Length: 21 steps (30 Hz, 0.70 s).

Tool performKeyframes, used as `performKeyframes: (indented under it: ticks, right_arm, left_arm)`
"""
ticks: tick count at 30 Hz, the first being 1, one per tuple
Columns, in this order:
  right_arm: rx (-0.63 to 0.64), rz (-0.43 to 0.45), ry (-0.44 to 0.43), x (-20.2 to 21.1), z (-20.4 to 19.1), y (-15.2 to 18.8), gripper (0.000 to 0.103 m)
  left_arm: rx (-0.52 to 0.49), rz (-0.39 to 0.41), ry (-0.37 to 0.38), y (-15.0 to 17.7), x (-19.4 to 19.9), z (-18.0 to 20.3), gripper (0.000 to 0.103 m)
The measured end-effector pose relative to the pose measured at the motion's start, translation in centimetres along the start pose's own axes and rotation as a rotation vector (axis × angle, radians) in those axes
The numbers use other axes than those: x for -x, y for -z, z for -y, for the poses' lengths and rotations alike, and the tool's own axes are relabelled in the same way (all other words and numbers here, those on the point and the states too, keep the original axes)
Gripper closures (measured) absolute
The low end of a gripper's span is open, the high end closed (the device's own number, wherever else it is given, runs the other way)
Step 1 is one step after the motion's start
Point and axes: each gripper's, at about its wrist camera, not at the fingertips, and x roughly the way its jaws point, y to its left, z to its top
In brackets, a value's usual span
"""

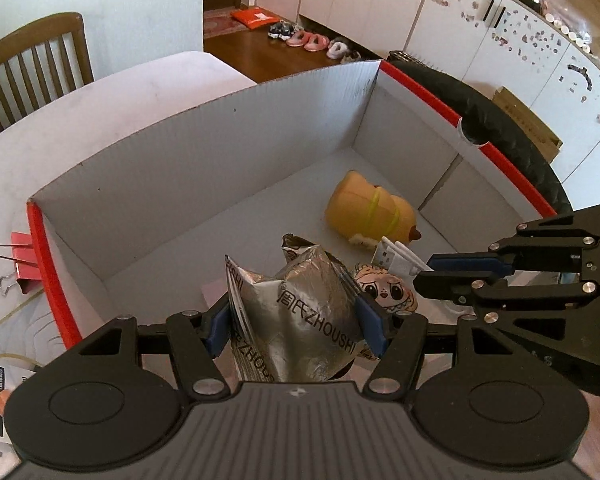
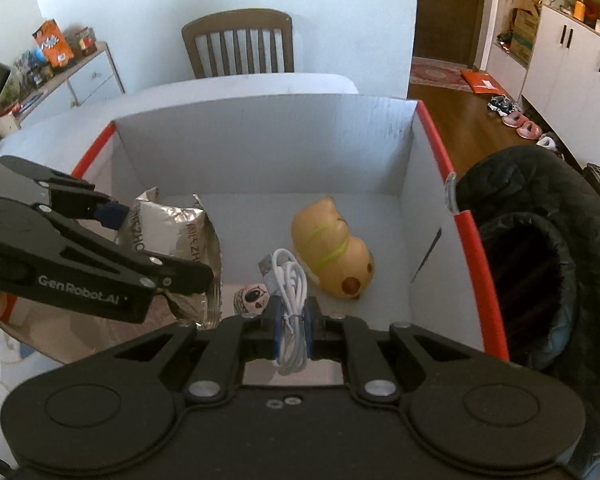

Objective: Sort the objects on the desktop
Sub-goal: 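Carry the gold pouch and white cable over the red shoebox with both grippers, then open the left gripper to drop the pouch while the right releases the cable into the box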

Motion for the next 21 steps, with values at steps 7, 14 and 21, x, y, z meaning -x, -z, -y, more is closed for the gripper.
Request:
performKeyframes:
  ticks: [7, 14, 21]
  right_arm:
    - [0.008, -0.037, 0.002, -1.1, 0.2, 0.0, 0.092]
    - [0.014, -0.062, -0.003, -1.5, 0.2, 0.3, 0.092]
    - [0.003, -0.073, -0.004, -1.7, 0.4, 0.2, 0.083]
  left_arm:
    - [0.017, -0.032, 0.014, -0.2, -0.5, -0.3, 0.039]
    - [0.021, -0.056, 0.018, -0.3, -0.9, -0.4, 0.037]
    - [0.025, -0.058, 0.02, -0.3, -0.8, -0.5, 0.033]
